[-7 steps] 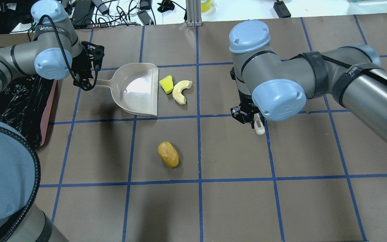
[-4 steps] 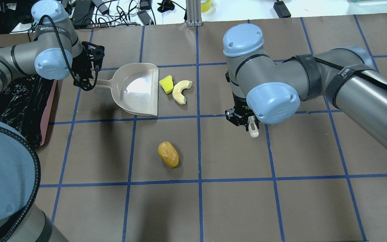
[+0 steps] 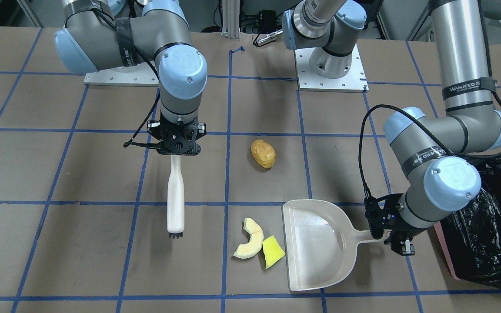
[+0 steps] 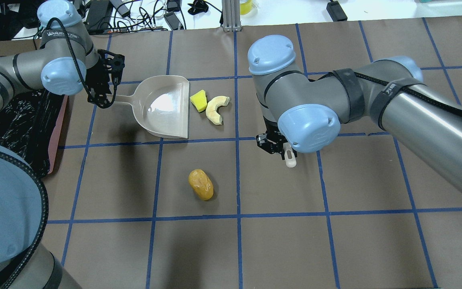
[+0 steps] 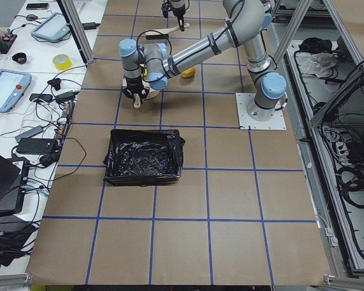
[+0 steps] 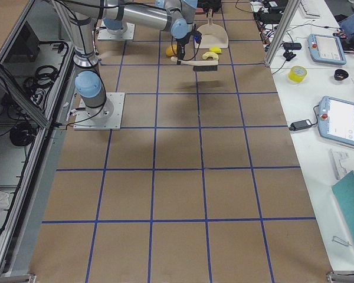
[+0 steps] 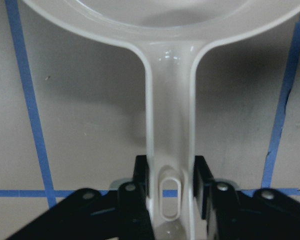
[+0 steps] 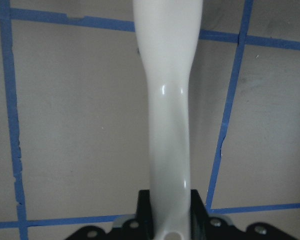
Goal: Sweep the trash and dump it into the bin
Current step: 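Lift the brush with the right gripper and carry it toward the dustpan, then sweep the sponge and curved piece into the dustpan with the right gripper's brush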
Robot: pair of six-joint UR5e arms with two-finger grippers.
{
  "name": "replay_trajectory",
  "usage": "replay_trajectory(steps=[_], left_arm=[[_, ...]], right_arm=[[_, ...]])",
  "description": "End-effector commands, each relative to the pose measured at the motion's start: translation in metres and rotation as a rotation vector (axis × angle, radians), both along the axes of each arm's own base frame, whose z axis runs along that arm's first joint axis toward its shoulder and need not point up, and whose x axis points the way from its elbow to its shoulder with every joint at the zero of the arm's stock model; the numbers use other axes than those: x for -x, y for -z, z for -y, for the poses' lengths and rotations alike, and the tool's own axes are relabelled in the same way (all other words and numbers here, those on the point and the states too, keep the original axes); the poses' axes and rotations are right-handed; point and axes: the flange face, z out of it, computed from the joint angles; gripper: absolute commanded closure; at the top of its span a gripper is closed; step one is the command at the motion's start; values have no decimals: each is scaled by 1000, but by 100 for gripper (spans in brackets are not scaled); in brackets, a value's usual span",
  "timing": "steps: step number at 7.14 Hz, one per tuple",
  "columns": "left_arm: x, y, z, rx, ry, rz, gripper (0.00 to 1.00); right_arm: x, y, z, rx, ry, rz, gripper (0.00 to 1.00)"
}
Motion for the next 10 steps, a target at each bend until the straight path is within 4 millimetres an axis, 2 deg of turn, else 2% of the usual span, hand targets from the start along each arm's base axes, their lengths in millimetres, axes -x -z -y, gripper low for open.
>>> replay_trajectory(steps=[1, 2, 4, 7, 8, 10], left_arm=[[0, 0, 0, 0, -1, 0, 100], [0, 1, 0, -1, -1, -2, 100], [0, 2, 0, -2, -3, -2, 100], [1, 5, -3, -10, -4, -3, 100], [1, 5, -4, -10, -4, -3, 100], [1, 5, -4, -8, -4, -3, 100]], right_arm=[[-35, 4, 1, 15, 6, -2, 87], [-50, 1, 17, 36, 4, 8, 87], [-77, 20, 59, 27, 30, 43, 87], [-106, 47, 89, 26, 102, 123, 88], [-127, 61, 91, 22, 106, 122, 88], [-173, 67, 88, 35, 77, 136, 88]])
